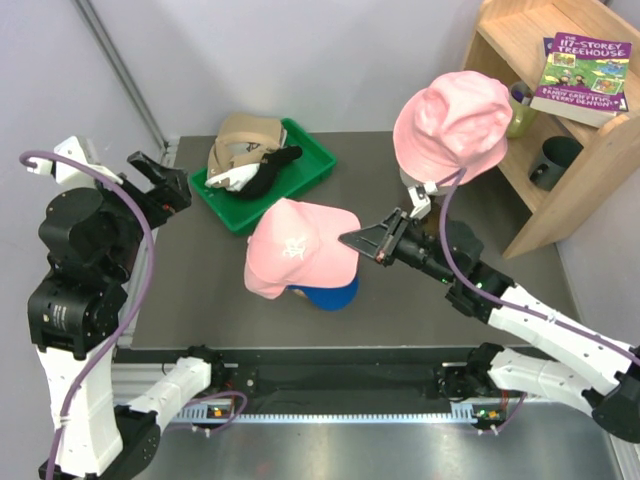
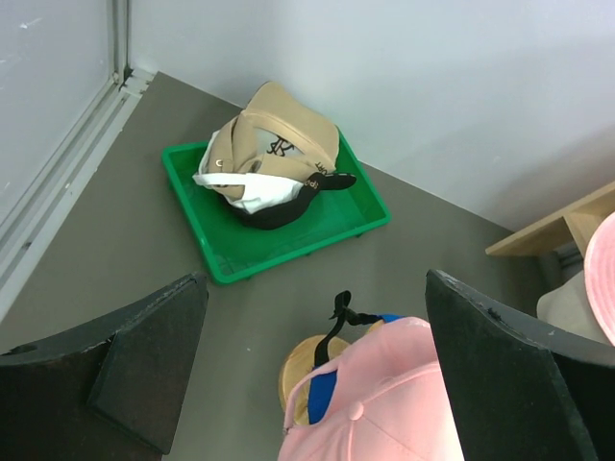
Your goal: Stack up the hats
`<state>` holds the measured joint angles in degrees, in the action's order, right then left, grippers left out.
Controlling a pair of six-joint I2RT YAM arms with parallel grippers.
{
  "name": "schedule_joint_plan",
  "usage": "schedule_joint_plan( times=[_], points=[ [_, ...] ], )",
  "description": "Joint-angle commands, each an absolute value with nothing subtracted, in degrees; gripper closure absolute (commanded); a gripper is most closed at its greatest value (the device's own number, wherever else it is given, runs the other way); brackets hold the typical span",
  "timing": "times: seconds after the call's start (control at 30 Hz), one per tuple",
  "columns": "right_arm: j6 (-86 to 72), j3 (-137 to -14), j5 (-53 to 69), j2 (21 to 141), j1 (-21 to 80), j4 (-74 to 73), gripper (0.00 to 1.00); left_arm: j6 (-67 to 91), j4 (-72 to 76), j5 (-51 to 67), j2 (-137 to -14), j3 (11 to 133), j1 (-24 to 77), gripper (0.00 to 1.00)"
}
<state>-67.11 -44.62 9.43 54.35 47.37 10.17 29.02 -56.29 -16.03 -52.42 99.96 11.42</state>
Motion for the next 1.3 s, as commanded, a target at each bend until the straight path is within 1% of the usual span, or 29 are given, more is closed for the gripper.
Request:
schedule_joint_plan(
  times=[0.0,0.17,0.4,0.6,0.73,0.87,1.27],
  points=[
    [-70.04,-40.18,7.21,50.20,45.09,16.17,1.00,27.60,-55.02,-17.14,-53.00,99.67,11.34,0.01],
    [-71.89,-33.15,8.61,47.03,40.87,18.72,1.00,26.54,-55.02,-17.58,-52.91,99.58,11.34,0.01],
    [-75.58,-26.81,11.60,47.81,37.09,24.78,1.00,26.28,-54.76,-16.79,-53.00,98.97,11.34,0.01],
    [-77.42,-23.56,11.43,47.46,35.07,25.22,1.00,25.32,-54.84,-17.14,-52.73,98.17,11.42,0.01],
    [-80.42,-17.51,10.72,46.06,33.67,27.68,1.00,24.43,-55.37,-18.45,-52.82,98.26,11.34,0.01],
    [-79.37,-14.68,10.72,45.09,33.13,25.06,1.00,24.43,-55.11,-18.11,-53.00,97.56,11.34,0.01],
    [-82.27,-9.05,9.49,50.44,30.41,30.67,1.00,24.96,-53.09,-16.35,-52.91,93.78,11.34,0.01]
  ],
)
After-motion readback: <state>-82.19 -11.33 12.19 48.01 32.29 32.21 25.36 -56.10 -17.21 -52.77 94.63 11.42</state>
